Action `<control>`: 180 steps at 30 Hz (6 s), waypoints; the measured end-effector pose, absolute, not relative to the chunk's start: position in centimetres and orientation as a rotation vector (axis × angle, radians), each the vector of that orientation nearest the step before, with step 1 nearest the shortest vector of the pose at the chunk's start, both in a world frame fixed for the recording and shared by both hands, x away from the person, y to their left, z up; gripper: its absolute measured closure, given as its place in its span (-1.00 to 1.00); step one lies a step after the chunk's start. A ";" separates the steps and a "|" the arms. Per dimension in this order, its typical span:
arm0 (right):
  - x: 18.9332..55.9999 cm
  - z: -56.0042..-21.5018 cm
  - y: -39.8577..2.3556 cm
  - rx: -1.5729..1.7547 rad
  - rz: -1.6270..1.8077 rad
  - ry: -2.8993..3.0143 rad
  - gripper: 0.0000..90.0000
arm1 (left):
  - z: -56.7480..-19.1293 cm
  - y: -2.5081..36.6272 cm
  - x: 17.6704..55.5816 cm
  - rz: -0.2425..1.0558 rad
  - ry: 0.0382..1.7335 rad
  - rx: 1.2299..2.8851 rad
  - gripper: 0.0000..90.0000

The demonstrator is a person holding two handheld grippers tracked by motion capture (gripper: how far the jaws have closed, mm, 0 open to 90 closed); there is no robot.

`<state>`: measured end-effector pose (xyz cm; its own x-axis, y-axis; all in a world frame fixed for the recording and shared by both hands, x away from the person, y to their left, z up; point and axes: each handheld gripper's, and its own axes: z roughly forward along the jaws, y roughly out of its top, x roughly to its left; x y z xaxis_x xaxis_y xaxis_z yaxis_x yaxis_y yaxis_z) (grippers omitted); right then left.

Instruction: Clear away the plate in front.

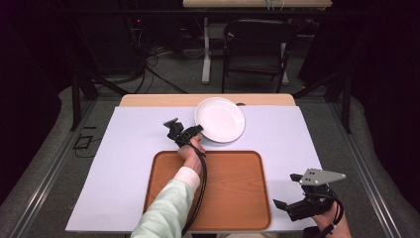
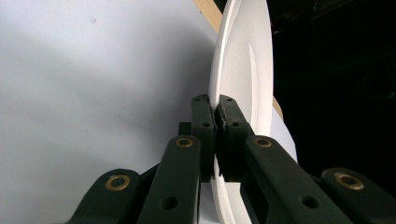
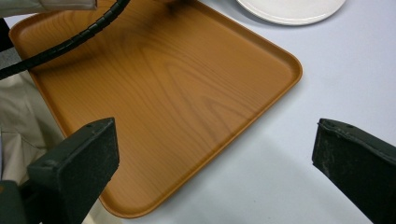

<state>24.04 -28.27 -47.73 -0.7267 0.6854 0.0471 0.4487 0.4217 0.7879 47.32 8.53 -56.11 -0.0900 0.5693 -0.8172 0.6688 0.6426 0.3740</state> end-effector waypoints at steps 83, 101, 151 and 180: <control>41.4 -47.7 -20.0 1.408 1.585 2.468 0.51 | -49.1 16.6 37.4 -0.129 1.172 1.443 0.90; 37.9 -46.4 -19.9 1.324 1.564 2.471 0.64 | -48.5 16.7 35.3 -0.068 1.122 1.526 0.85; 32.7 -47.0 -17.9 1.295 1.536 2.580 0.78 | -49.6 18.6 30.3 -0.043 1.123 1.679 0.78; 31.7 -49.8 -16.9 1.451 1.411 2.729 0.78 | -51.6 19.3 28.9 -0.122 1.182 1.780 0.77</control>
